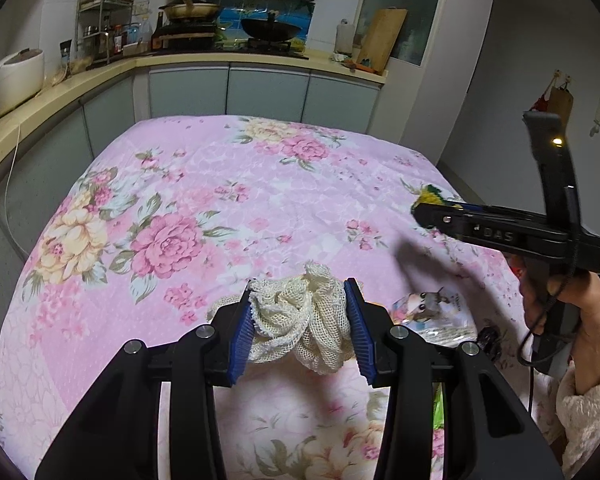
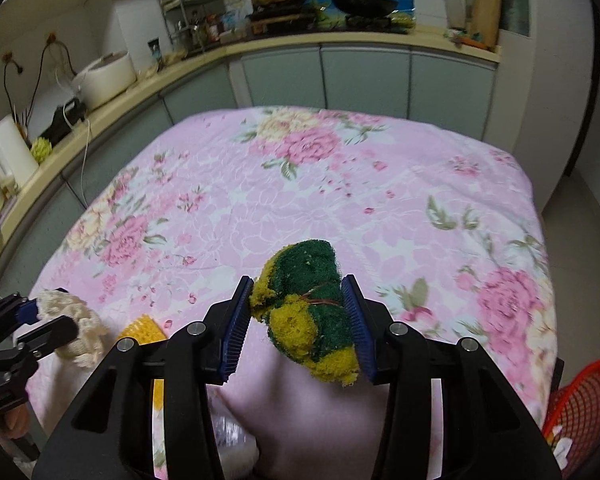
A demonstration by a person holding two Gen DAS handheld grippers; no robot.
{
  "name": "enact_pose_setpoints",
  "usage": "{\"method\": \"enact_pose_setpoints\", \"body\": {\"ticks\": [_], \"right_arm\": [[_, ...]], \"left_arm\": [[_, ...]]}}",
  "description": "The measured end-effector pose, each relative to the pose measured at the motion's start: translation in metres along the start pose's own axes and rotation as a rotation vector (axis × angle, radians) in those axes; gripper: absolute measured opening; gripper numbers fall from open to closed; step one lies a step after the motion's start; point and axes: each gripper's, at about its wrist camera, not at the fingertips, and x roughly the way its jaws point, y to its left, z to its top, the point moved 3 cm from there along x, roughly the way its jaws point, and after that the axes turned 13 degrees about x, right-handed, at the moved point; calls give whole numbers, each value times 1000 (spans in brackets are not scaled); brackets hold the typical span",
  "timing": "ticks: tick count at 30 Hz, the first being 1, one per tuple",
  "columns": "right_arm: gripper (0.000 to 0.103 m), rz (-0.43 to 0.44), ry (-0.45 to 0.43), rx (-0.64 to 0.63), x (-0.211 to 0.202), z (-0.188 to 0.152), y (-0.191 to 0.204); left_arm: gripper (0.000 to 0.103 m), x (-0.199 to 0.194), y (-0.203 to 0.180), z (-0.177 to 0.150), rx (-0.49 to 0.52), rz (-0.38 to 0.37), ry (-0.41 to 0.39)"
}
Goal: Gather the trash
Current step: 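Carry the cream cloth and green-yellow scrubber toward the red wastebasket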
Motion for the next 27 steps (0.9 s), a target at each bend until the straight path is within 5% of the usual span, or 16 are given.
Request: {"method": "enact_pose_setpoints", "body": {"ticks": [27], "right_arm": [[44, -84, -226, 228, -123, -28, -73]], "left_arm": [[41, -10, -66, 47, 125, -52, -75]]}}
